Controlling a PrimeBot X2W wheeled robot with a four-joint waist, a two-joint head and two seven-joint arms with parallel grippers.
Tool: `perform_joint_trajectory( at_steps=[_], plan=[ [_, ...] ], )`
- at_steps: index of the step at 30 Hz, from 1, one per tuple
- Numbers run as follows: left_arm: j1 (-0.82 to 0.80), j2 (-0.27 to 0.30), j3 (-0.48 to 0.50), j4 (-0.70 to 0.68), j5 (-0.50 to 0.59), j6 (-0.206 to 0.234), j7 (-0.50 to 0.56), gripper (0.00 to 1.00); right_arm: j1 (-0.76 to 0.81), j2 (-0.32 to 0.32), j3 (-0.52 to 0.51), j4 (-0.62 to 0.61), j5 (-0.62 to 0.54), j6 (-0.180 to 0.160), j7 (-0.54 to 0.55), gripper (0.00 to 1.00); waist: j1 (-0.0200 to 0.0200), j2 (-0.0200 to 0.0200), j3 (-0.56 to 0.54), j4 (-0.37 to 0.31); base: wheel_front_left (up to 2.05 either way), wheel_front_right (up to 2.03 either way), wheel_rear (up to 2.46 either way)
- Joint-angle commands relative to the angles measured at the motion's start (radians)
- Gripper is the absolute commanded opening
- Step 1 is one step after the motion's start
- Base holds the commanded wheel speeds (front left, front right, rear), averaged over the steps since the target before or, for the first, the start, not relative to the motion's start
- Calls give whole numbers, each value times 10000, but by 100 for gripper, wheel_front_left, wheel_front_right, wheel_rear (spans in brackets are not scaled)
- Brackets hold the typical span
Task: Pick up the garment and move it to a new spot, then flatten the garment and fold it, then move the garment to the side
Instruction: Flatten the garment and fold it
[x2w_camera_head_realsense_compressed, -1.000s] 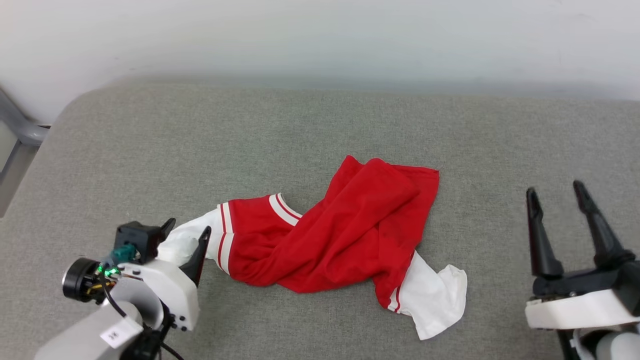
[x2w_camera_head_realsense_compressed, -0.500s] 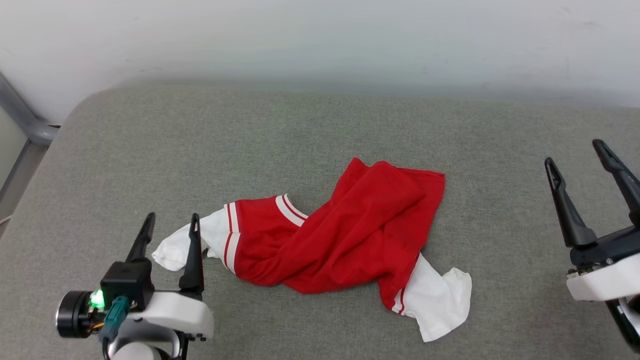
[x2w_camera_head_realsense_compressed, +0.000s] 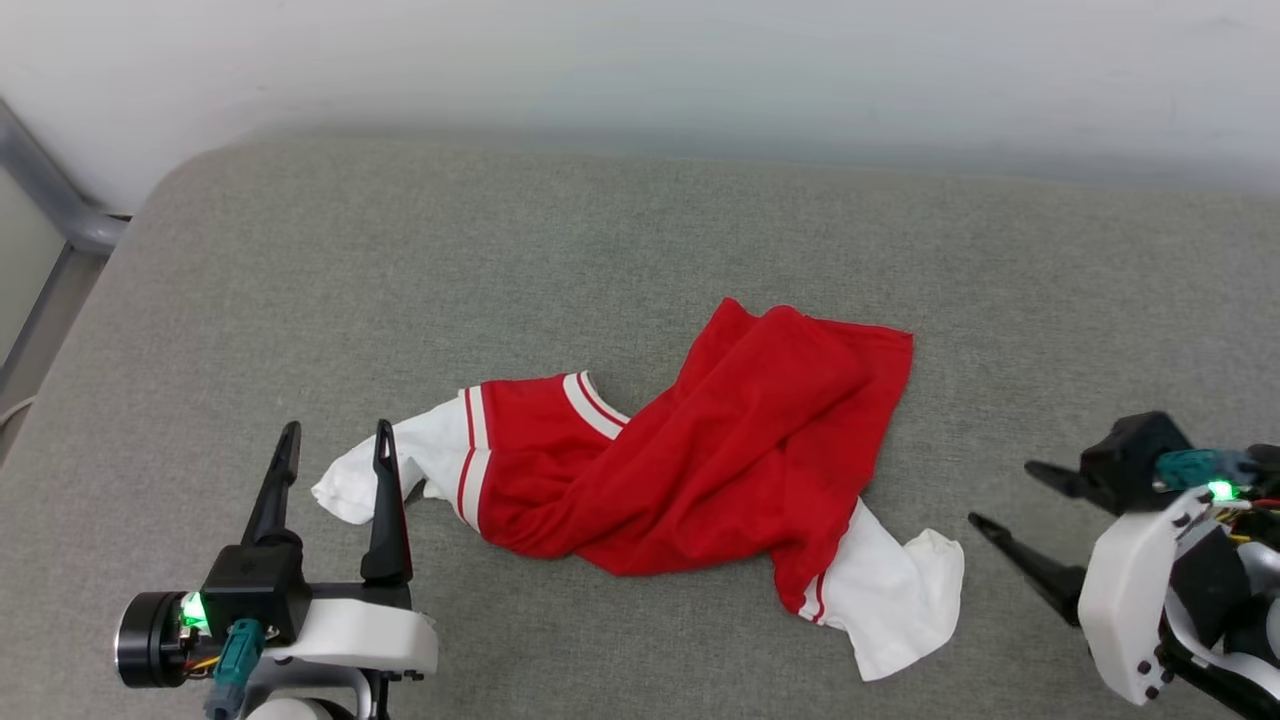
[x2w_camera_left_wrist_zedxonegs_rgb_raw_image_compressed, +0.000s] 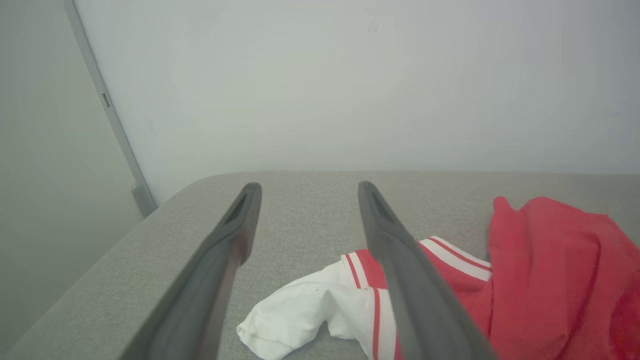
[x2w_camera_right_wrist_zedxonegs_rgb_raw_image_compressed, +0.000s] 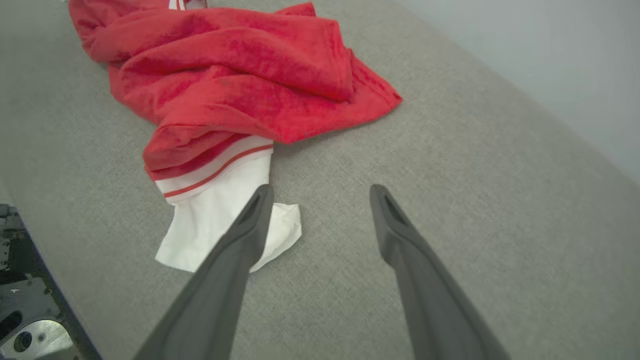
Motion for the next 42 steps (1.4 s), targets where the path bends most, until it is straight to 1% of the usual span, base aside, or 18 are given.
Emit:
perform_joint_trajectory(
  at_steps=[1,3,5,8,12,15,19,22,25,26,27,28,30,33,37,42],
  plan=[
    [121,-211,179,-40,207,-176,-25,100,-248,-190,257,-62,266,-10,541,100,0,-1,120,99,0,0,0],
    [103,-471,397,-62,431,-372,-25,100,-357,-336,580,17,479,-10,1167,100,0,-1,221,182,0,0,0],
    [81,-723,528,5,608,-604,-25,100,-569,-488,905,140,436,-10,1595,100,0,-1,341,294,0,0,0],
    [-89,-1085,710,34,866,-897,-25,100,-778,-416,1290,451,625,-10,1816,100,0,-1,561,501,0,0,0],
    [-247,-1481,891,76,1143,-1232,-25,100,-1052,-341,1804,934,903,-10,1763,100,0,-1,854,805,0,0,0],
    [-313,-1717,993,113,1277,-1424,-25,100,-1201,-346,2292,1420,859,-10,1740,100,0,-1,1042,990,0,0,0],
    [-450,-1895,1170,217,1393,-1666,-25,100,-1154,-76,2984,2222,1015,-7,1550,100,0,-1,1235,1166,0,0,0],
    [-478,-1995,1272,254,1487,-1747,-25,100,-1061,91,3480,2763,1141,-7,1298,100,0,-1,1301,1218,0,0,0],
    [-508,-2022,1344,269,1541,-1809,-25,100,-1095,181,3727,2951,1206,-7,1004,100,0,-1,1326,1209,0,0,0],
    [-512,-2035,1387,274,1563,-1821,-25,100,-1117,227,3790,3019,1282,-7,855,49,0,-1,1325,1182,0,0,0],
    [-509,-2053,1412,280,1564,-1849,-25,100,-1167,262,3821,3049,1334,-7,667,4,0,-1,1318,1140,0,0,0],
    [-508,-2076,1411,293,1596,-1875,-25,100,-1265,237,3854,3063,1318,-7,484,0,0,-1,1309,1098,0,0,0],
    [-495,-2093,1414,308,1650,-1921,-25,100,-1469,137,3832,3104,1271,-7,64,0,0,-1,1261,994,0,0,0],
    [-506,-2111,1461,350,1673,-1997,-25,100,-1751,-11,3506,3127,1359,-14,-576,0,0,-1,1155,847,0,0,0],
    [-467,-2132,1485,371,1724,-2050,-25,100,-1816,-277,2822,3176,1512,-15,-1315,0,0,-1,1018,689,0,0,0],
    [-320,-2143,1512,382,1797,-2085,-25,100,-1417,-704,1767,3569,1641,-14,-1973,0,0,-1,927,561,0,0,0]
  ],
)
